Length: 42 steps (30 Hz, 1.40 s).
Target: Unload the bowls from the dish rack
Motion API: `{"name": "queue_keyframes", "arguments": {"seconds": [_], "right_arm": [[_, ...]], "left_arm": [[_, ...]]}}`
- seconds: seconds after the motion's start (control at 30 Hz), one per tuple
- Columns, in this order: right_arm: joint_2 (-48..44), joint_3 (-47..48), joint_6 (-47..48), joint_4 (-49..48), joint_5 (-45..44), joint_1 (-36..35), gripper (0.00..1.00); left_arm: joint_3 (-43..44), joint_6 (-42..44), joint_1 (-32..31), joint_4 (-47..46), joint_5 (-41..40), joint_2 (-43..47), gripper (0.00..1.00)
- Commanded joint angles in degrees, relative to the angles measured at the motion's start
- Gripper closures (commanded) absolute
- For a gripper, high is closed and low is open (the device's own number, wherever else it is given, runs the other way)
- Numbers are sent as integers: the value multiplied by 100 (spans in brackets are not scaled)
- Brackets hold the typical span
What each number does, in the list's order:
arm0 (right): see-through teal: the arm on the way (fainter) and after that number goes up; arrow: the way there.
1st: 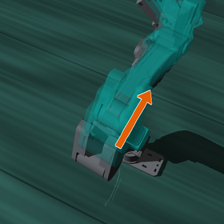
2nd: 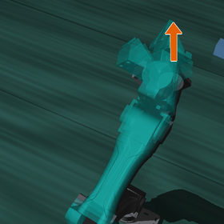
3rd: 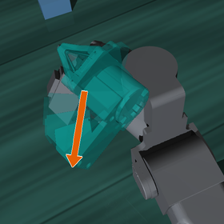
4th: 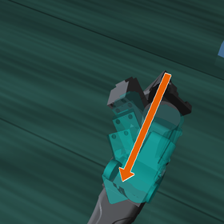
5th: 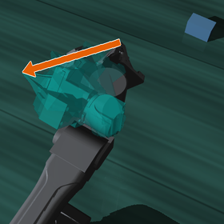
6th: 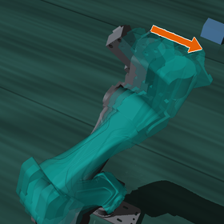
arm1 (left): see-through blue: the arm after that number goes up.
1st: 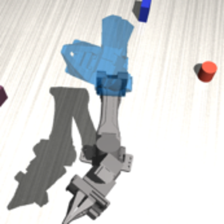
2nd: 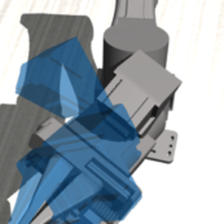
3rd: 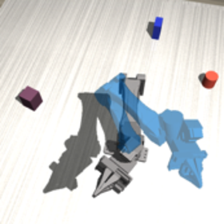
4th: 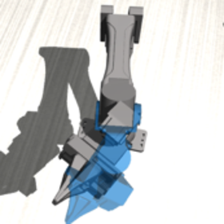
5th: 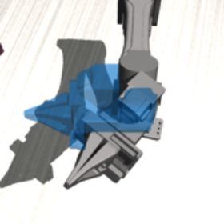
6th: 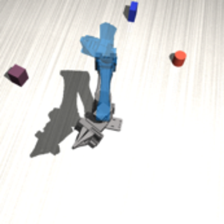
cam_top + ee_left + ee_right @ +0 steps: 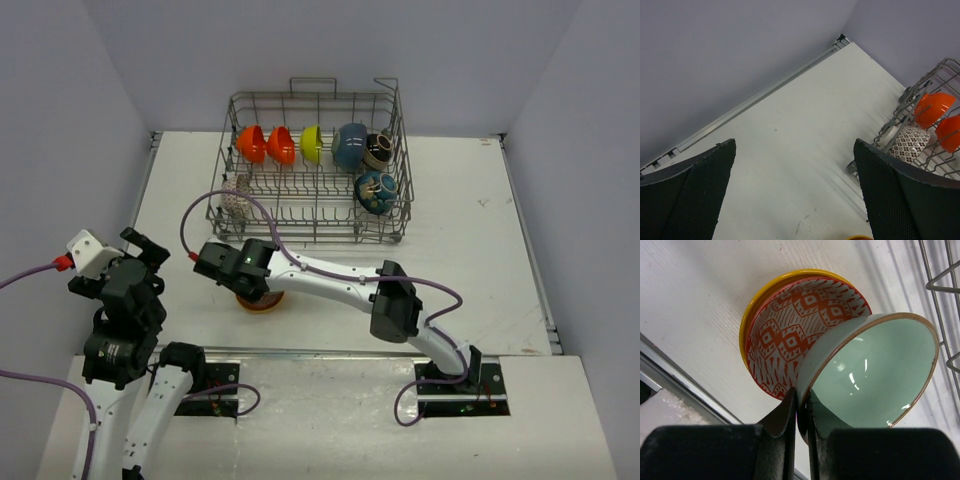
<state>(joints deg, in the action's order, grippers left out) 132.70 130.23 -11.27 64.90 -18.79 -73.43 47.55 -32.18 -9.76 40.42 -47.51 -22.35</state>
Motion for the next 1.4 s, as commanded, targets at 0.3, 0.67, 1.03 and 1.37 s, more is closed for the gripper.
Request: {"name": "queue_keyframes", "arguments": {"seconds": [0.3,0.67,1.03,1.37], "right_arm": [[212,494,520,-83,-661,-286,100],[440,424,854,-180,-784,-558,99],[432,380,889,-154,-969,-673,61],[-288,-155,767,-389,-30,-699,57]], "left_arm": [[176,-113,62,-17,-180,2,0],[167,-104,62,-35,-171,-15,0],[167,-86,62,-35,-171,-15,0],[158,-86,62,-52,-145,-41,0]]}}
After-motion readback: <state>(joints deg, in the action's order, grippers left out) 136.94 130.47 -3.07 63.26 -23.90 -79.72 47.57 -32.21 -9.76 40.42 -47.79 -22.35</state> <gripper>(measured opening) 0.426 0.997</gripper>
